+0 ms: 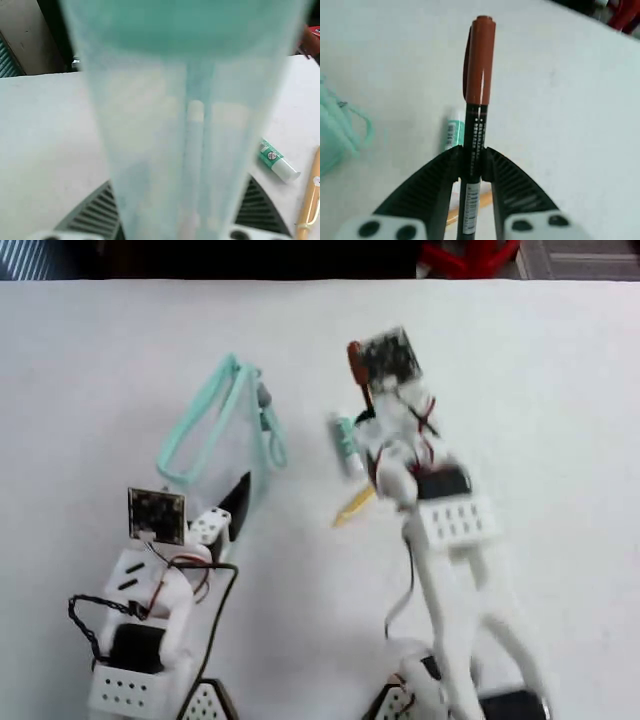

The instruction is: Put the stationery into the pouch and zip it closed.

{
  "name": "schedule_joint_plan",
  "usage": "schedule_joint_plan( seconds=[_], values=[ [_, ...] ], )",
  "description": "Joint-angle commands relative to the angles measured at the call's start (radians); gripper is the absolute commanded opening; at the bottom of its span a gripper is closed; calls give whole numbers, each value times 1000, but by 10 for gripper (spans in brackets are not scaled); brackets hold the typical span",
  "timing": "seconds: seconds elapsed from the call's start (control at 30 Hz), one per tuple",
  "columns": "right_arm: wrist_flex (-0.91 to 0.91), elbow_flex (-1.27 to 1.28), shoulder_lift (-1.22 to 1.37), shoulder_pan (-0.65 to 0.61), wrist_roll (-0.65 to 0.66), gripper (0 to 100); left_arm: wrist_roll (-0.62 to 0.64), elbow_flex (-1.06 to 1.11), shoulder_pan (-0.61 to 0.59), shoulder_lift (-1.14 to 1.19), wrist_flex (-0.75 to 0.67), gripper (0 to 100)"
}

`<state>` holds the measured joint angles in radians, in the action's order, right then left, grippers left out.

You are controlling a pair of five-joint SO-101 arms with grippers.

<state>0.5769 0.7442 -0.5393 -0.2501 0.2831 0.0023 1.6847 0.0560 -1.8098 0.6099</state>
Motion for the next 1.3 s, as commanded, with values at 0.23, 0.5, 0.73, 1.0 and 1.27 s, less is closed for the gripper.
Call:
schedule_joint_plan(
  seconds=[0.23, 0.5, 0.73, 1.0, 1.27],
  values=[
    [165, -152, -691, -176, -9, 18, 0, 8, 21, -13, -29, 245],
    [-61, -324, -470, -412, -9, 18, -35, 8, 24, -13, -28, 245],
    [-113, -568, -124, -550, -9, 18, -35, 8, 24, -13, -29, 245],
    [-116, -727, 113, -591, -57, 18, -38, 8, 24, -13, -29, 245],
    [-110, -646, 119, -581, -150, 18, -38, 8, 24, -13, -29, 245]
  ],
)
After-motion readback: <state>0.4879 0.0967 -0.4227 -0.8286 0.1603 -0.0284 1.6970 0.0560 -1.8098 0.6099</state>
